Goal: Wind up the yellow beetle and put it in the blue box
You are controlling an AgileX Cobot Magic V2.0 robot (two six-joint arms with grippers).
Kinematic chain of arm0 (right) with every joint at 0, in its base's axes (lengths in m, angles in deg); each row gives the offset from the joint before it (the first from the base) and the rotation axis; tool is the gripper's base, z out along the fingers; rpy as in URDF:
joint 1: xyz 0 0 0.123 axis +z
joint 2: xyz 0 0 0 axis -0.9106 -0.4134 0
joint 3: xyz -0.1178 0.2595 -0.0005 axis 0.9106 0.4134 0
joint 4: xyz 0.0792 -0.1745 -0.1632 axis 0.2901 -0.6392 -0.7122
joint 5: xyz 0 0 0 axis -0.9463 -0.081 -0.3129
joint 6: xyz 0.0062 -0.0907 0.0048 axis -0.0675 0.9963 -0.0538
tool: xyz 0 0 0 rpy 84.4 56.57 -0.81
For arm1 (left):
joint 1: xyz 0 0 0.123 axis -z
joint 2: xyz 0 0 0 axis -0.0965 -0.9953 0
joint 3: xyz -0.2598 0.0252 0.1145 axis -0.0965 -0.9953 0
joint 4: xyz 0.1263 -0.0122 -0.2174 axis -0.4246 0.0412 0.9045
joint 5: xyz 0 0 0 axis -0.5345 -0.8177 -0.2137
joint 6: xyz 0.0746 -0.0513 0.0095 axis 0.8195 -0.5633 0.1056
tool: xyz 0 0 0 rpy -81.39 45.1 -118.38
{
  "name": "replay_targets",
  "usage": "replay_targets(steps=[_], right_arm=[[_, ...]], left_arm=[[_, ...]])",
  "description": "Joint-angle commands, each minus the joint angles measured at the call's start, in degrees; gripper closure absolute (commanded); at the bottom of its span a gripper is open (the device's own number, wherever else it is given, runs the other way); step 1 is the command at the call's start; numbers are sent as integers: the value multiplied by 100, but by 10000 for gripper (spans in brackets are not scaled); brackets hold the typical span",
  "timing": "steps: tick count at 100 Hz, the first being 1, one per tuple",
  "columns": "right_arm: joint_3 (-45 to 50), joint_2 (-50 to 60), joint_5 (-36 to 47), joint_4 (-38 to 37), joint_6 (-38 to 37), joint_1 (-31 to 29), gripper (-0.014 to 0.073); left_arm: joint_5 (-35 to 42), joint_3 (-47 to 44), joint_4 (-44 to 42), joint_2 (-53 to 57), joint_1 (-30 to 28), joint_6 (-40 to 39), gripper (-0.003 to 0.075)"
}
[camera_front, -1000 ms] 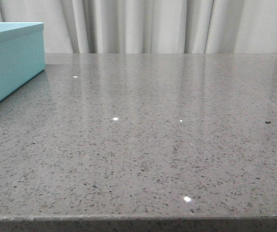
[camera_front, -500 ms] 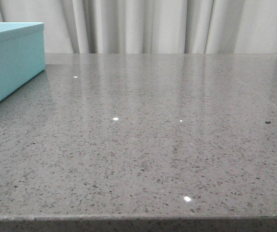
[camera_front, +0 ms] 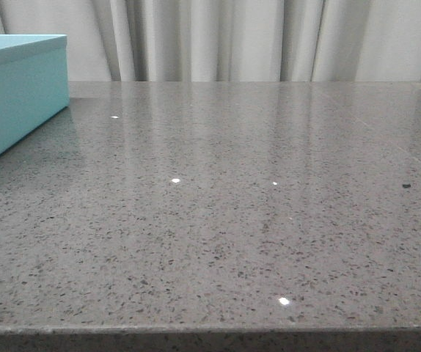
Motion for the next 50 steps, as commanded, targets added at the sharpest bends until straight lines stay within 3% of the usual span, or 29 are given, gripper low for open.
replay_targets(steps=[1,41,50], right_arm=[[-11,213,432,-111,68,5,657],[650,938,643,-177,87,5,657],[896,1092,874,-196,87,5,657]], left_arm=[[654,-307,248,639,2,97,739],[2819,-3205,305,3123,2,227,739],[3000,-3721,376,3609,2,227,739]])
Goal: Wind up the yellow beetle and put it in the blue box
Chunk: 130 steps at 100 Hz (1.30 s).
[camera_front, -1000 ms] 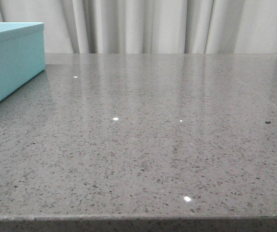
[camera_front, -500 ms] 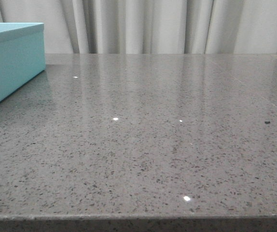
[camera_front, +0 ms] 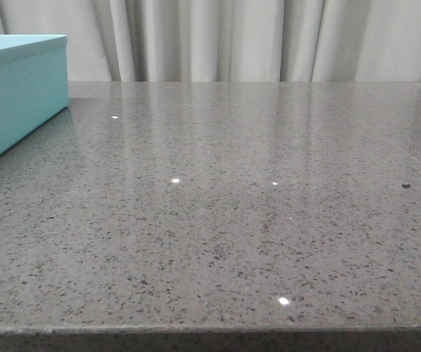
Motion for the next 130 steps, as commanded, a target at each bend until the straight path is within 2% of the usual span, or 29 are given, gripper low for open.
replay_targets(steps=[1,26,56,130], right_arm=[[102,105,697,-132,66,5,657],[665,592,1097,-139,66,5,657],[1276,1244,1321,-162,66,5,657],[1409,1451,1293,-162,66,5,662]], left_arm=[[697,-365,240,504,2,9,739],[733,-1444,587,1695,2,9,739],[733,-2077,643,2758,2,9,739],[700,-2127,643,2865,2,9,739]])
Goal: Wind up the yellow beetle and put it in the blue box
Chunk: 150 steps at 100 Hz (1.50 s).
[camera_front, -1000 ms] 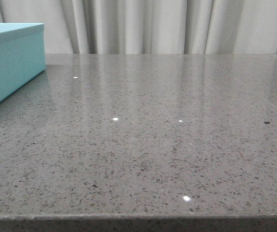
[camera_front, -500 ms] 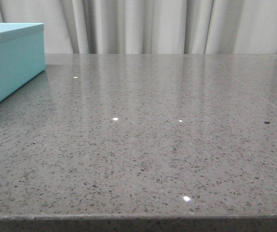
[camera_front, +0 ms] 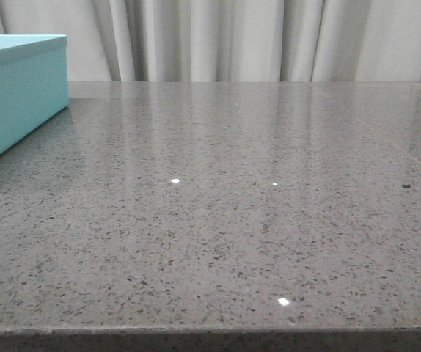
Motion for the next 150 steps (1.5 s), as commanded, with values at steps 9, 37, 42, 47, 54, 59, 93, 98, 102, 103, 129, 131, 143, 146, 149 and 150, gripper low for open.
replay_targets(steps=[9,37,42,47,54,59,93,98,102,103,129,131,143,146,149,150], right_arm=[[-137,-53,464,-100,66,5,662],[-137,-53,464,-100,66,5,662],[-137,-53,464,-100,66,5,662],[-137,-53,464,-100,66,5,662],[-137,-53,464,-100,66,5,662],[-137,-53,464,-100,66,5,662],[-137,-53,464,-100,66,5,662],[-137,-53,464,-100,66,5,662],[-137,-53,464,-100,66,5,662],[-137,-53,464,-100,66,5,662],[-137,-53,458,-100,66,5,662],[-137,-53,458,-100,66,5,662],[-137,-61,457,-100,66,5,662],[-137,-61,457,-100,66,5,662],[-137,-61,457,-100,66,5,662],[-137,-61,457,-100,66,5,662]], left_arm=[[419,155,163,-54,6,-14,739],[523,69,140,-54,6,-14,739],[710,-41,140,-54,6,-25,739],[954,-177,140,-30,6,-161,739],[1247,-338,69,82,6,-685,739],[1442,-446,-246,188,6,-996,739],[3463,-1405,-2186,812,281,-2405,739],[3584,-1565,-2186,875,358,-2432,739],[3577,-1677,-2186,938,401,-2432,739],[3565,-1695,-2186,960,400,-2432,739],[3364,-2343,-2186,1481,413,-2446,739],[3338,-2343,-2186,1481,413,-2446,739],[3340,-2343,-2186,1481,413,-2446,739],[3340,-2343,-2186,1481,413,-2446,739],[3352,-2343,-2158,1481,413,-2446,739],[3352,-2343,-2159,1481,413,-2446,739]])
